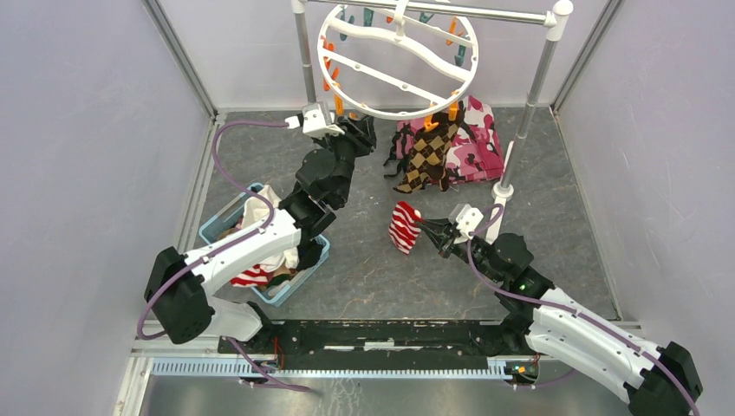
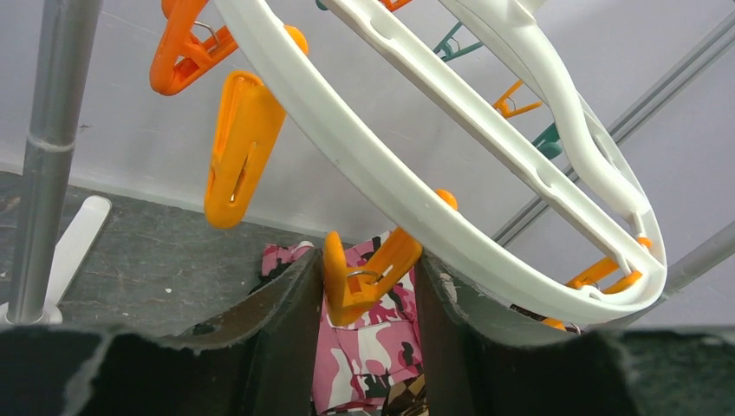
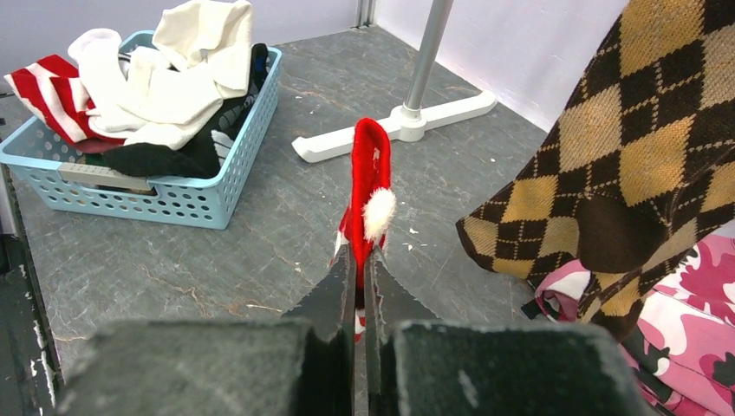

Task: Clip the socks to the hanger
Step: Open the clamp at the hanger.

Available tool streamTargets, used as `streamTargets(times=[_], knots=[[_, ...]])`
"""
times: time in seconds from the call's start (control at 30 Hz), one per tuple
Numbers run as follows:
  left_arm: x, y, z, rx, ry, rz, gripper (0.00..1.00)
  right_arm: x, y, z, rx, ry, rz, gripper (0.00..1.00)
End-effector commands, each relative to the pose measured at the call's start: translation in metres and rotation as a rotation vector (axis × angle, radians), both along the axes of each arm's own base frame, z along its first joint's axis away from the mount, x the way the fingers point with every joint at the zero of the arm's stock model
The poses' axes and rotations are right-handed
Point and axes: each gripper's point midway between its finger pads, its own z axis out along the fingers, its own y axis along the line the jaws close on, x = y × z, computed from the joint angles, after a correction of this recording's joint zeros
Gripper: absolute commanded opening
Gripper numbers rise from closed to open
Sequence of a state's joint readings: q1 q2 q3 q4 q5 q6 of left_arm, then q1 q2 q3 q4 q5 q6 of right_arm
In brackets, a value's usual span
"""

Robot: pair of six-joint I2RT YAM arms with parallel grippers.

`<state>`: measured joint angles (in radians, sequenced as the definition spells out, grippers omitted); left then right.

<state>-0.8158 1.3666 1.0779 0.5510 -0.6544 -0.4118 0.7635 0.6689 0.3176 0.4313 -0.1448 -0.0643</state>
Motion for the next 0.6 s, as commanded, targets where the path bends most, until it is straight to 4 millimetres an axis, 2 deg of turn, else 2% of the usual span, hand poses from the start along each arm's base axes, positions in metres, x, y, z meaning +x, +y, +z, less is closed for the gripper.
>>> streamTargets(times=[0.0, 0.4, 0.57], knots=[[0.0001, 0.0065, 0.0295, -0.033, -0.062, 0.040, 0.46, 0.0021, -0.0033, 0.0098, 0.039, -0.019, -0.019, 0.00], [-0.0022, 0.0062, 0.0347, -0.034, -0.054, 0.027, 0.18, 0.0024, -0.0034, 0.0087, 0.038, -0.016, -0.019, 0.00], [-0.0039, 0.0064, 0.0362, -0.030, -0.041, 0.020, 0.11, 0.0076, -0.0008, 0.0152, 0.034, -0.009, -0.029, 0.00]])
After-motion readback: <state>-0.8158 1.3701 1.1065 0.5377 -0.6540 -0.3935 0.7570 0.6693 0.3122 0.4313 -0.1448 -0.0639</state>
